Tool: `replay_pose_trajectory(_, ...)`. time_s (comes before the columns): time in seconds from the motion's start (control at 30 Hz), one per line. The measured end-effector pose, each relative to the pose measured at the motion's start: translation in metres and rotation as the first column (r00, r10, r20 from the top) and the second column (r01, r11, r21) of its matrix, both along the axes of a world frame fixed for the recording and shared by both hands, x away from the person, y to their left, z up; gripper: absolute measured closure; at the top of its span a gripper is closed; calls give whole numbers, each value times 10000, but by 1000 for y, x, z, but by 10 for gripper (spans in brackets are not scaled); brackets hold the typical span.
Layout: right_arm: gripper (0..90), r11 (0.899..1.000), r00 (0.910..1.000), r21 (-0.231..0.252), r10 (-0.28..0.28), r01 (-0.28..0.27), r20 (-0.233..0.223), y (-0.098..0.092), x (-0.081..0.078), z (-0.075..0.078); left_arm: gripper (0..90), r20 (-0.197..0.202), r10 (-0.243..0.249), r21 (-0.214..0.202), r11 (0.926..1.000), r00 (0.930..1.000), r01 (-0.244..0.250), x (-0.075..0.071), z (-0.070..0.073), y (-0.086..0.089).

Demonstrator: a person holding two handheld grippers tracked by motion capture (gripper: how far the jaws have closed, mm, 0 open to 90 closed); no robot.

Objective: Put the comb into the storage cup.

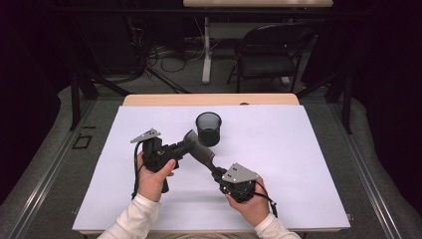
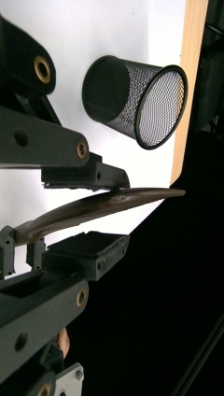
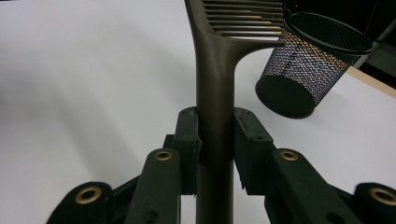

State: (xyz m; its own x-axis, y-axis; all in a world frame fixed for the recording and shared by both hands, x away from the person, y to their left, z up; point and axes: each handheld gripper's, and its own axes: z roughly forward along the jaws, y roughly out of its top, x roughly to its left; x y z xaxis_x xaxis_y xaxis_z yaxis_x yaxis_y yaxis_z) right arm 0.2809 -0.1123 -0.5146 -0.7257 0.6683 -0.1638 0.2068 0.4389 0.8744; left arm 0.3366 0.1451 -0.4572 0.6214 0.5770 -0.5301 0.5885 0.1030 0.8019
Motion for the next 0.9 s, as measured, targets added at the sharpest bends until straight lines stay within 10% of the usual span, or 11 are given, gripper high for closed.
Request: replay_pose_trajectory(0.9, 730, 9999, 9999, -119, 70, -69, 147, 3, -1, -2, 799, -358, 136, -467, 9988, 9993, -153, 1, -4, 4)
